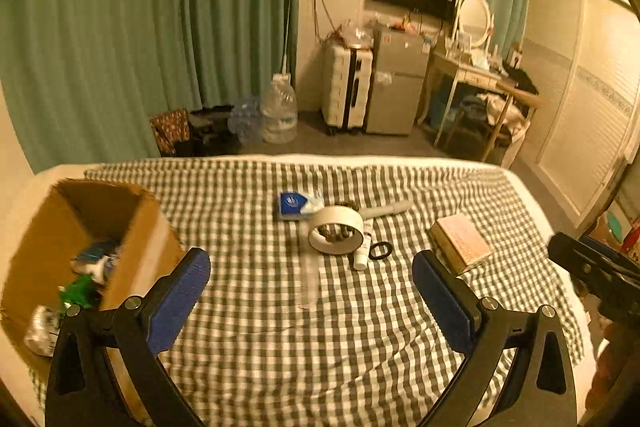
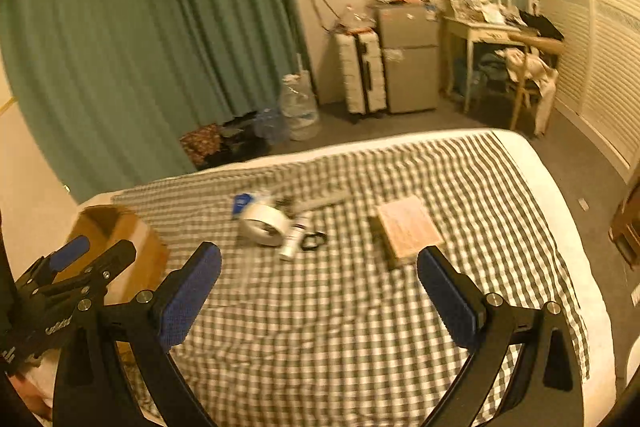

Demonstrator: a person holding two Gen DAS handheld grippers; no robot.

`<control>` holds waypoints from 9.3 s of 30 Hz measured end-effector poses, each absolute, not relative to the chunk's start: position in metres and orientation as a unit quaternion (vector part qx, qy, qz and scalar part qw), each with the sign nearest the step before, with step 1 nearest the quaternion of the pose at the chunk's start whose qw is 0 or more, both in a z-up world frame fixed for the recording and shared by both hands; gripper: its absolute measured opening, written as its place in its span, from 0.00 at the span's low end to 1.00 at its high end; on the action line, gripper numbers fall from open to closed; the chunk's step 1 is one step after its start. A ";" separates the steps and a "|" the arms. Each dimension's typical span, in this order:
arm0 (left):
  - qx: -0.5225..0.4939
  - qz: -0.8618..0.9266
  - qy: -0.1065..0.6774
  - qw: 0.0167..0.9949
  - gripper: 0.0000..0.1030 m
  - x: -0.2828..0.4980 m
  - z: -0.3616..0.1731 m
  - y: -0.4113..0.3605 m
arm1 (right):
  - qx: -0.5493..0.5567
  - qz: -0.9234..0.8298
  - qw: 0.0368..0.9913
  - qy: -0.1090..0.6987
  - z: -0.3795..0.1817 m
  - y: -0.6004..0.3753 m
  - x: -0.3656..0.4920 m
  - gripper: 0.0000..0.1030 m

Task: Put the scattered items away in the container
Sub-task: 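Move both grippers back over the remaining items on the bed, then grasp the white tape roll with the left gripper while the right grasps the booklet, then carry the tape roll and booklet into the cardboard box and release, then return both grippers over the bed, then grasp the clear comb with the left gripper while the right grasps the white lotion tube, then carry the comb and lotion tube into the cardboard box and release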

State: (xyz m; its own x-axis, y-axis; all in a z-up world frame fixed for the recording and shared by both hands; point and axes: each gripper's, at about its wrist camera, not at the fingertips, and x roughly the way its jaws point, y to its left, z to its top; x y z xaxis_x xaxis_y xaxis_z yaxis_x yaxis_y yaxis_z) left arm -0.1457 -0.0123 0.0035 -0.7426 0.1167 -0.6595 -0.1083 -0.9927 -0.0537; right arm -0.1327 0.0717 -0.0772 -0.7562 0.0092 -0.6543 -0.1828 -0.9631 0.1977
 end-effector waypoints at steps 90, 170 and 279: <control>-0.374 0.925 -0.038 -0.053 0.84 -0.154 -0.028 -0.325 | -0.416 0.882 -0.220 0.037 -0.104 -0.271 -0.259 0.75; -0.459 0.886 -0.042 0.059 0.26 -0.250 -0.184 -0.011 | -0.412 0.894 0.047 0.170 -0.248 0.080 -0.234 0.93; -0.332 0.941 -0.060 0.037 0.26 -0.114 0.027 -0.234 | -0.414 0.878 -0.215 0.108 -0.083 -0.192 -0.175 0.24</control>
State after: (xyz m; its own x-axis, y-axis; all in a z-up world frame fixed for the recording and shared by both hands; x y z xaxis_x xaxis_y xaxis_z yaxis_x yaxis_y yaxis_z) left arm -0.1140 -0.2339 0.0272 -0.7764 0.1085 -0.6208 -0.0293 -0.9902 -0.1363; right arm -0.1752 -0.1923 -0.0833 -0.5653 -0.4662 -0.6805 0.2872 -0.8846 0.3674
